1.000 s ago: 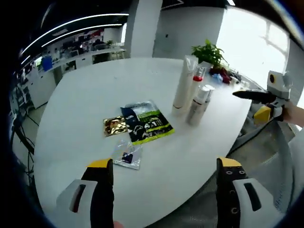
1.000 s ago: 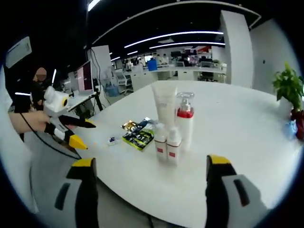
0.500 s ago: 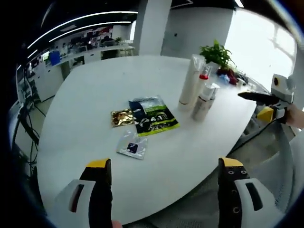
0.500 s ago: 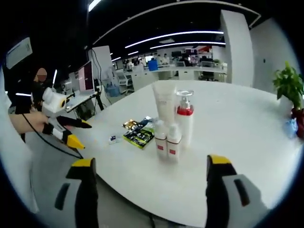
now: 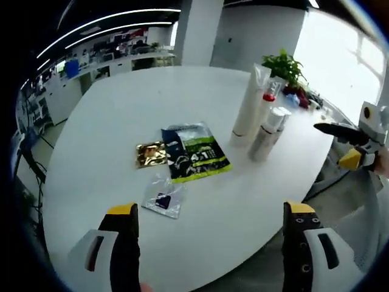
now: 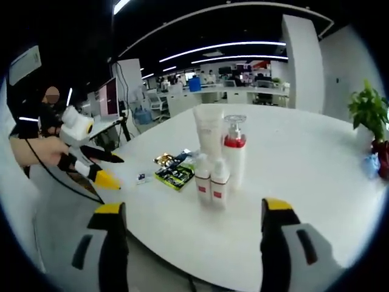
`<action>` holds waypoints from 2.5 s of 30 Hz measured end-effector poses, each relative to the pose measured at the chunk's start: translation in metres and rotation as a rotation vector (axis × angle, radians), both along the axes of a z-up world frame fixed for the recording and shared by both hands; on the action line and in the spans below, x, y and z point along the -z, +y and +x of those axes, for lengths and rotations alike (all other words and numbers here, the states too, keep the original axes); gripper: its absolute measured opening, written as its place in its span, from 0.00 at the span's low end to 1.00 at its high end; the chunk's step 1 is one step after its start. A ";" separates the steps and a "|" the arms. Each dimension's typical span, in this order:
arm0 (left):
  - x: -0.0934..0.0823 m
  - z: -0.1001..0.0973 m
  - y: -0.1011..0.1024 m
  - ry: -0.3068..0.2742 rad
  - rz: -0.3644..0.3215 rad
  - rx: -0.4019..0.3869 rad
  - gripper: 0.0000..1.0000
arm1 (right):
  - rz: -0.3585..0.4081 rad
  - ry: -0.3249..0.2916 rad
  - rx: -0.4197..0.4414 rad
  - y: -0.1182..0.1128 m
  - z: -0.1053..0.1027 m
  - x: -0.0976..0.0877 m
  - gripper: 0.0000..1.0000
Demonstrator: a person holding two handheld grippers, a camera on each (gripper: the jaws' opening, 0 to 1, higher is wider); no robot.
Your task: Arrange the skincare products in the storage area until every visible bottle or jar stands upright without overlapping.
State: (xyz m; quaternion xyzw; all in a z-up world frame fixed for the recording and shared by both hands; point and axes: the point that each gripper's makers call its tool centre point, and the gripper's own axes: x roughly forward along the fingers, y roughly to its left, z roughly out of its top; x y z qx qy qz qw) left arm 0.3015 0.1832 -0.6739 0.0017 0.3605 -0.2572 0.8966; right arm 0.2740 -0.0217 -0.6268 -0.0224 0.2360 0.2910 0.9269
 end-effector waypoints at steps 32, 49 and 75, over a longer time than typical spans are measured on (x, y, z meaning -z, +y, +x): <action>0.048 0.106 -0.045 0.059 0.225 -0.061 0.97 | 0.025 0.028 0.034 -0.006 0.003 0.002 0.89; 0.077 0.121 -0.049 0.143 0.265 -0.124 0.97 | 0.020 0.045 0.062 -0.009 0.005 0.004 0.88; 0.065 0.135 -0.031 0.064 0.253 -0.173 0.65 | 0.005 0.052 0.082 -0.012 0.005 0.005 0.86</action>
